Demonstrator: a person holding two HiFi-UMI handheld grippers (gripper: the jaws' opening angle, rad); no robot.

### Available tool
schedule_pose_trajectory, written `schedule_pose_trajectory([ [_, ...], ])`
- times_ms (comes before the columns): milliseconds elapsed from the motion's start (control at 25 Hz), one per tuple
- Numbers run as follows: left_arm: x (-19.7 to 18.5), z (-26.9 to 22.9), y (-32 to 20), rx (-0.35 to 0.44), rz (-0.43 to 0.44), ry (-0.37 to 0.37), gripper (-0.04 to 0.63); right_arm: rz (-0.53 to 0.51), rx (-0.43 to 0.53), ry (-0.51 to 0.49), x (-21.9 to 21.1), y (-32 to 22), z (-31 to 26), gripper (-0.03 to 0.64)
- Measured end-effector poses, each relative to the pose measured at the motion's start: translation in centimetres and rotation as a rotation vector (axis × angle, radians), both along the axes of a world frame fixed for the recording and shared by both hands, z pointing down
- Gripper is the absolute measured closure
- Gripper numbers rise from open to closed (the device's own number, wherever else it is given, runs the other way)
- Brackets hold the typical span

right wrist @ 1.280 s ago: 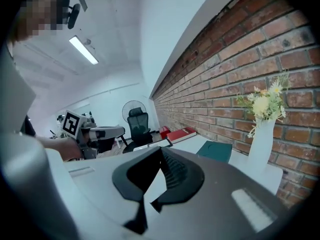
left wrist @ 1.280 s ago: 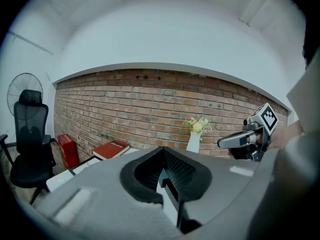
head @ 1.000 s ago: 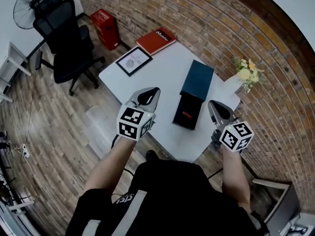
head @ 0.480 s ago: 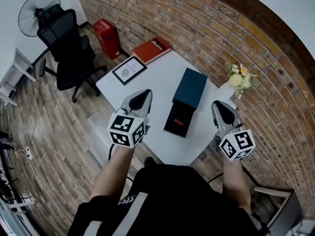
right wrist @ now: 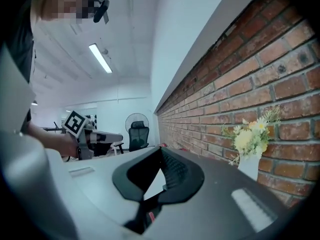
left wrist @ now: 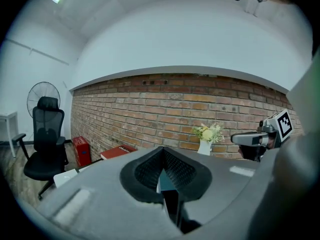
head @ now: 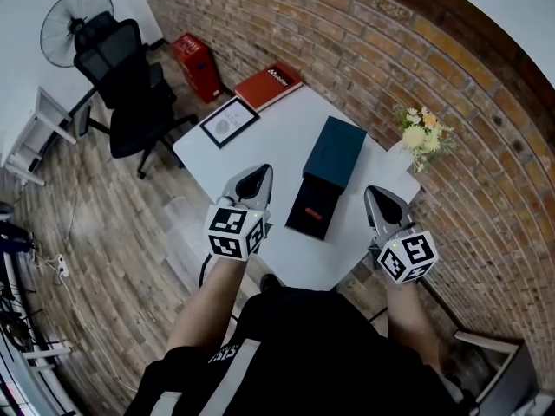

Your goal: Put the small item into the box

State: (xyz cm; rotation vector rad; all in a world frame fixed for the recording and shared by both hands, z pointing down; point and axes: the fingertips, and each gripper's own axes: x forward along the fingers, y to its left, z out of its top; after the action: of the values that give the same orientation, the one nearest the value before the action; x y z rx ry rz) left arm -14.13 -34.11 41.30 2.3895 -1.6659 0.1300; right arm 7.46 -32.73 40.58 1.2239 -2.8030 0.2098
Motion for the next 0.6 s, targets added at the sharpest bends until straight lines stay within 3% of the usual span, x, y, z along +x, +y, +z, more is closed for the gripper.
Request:
schedule_pose_trajectory([
  [600, 0.9, -1.7, 0.6, 0.026, 0.013, -0.007, 0.589, 0.019, 0.006, -0.04, 1.3, 0.1, -2.2, 0.618],
])
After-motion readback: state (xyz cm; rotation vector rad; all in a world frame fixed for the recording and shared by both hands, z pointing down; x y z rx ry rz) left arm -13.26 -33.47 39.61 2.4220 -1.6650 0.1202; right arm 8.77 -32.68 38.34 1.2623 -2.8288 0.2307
